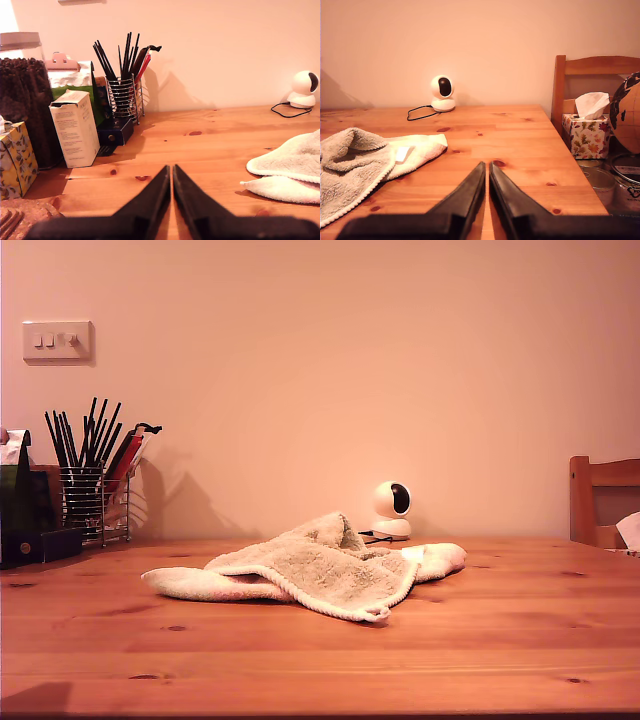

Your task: Fold the tea towel in front of you. After folding it, place it to the right side.

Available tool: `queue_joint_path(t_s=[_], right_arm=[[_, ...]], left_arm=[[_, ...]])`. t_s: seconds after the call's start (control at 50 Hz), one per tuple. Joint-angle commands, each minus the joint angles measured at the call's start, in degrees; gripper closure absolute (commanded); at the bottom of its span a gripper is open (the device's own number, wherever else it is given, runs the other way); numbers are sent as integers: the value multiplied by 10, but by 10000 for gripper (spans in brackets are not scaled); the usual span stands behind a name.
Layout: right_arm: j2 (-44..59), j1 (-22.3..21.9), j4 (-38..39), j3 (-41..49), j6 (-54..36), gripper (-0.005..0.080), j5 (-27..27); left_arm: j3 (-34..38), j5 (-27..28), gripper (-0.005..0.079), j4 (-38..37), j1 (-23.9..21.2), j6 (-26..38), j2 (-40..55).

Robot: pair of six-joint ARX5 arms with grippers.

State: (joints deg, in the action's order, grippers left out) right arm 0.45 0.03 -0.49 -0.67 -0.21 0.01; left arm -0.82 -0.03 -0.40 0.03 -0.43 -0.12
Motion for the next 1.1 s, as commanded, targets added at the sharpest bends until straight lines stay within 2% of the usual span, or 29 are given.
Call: queue_joint_path(t_s=[0.0, 0.34, 0.38, 0.42, 0.44, 0.48, 0.64, 0.76, 0.94, 1.08], right_arm=[[-3, -1, 32, -74, 47, 765, -9], [-3, -1, 43, -74, 52, 765, -10], [-3, 0, 47, -76, 60, 765, -9], [-3, 0, 47, -80, 76, 765, -12], [-3, 0, 45, -83, 83, 765, -14], [-3, 0, 44, -90, 93, 765, -21], [0, 0, 15, -135, 92, 765, -87], [25, 0, -28, -174, 83, 765, -149], [115, 0, -79, -228, 30, 765, -270], [206, 0, -97, -259, -19, 765, -341]], left_arm=[[-43, 36, 761, 33, 12, -71, -6], [-45, 40, 761, 36, 12, -78, -6], [-47, 47, 761, 39, 12, -116, -6], [-50, 55, 761, 41, 12, -116, -6], [-53, 57, 761, 42, 12, -144, -6], [-59, 67, 761, 47, 12, -158, -6], [-101, 116, 761, 28, 12, -161, 2], [-139, 177, 761, -14, 12, -160, 40], [-192, 316, 761, -38, 7, -91, 162], [-233, 378, 761, -58, -8, -24, 268]])
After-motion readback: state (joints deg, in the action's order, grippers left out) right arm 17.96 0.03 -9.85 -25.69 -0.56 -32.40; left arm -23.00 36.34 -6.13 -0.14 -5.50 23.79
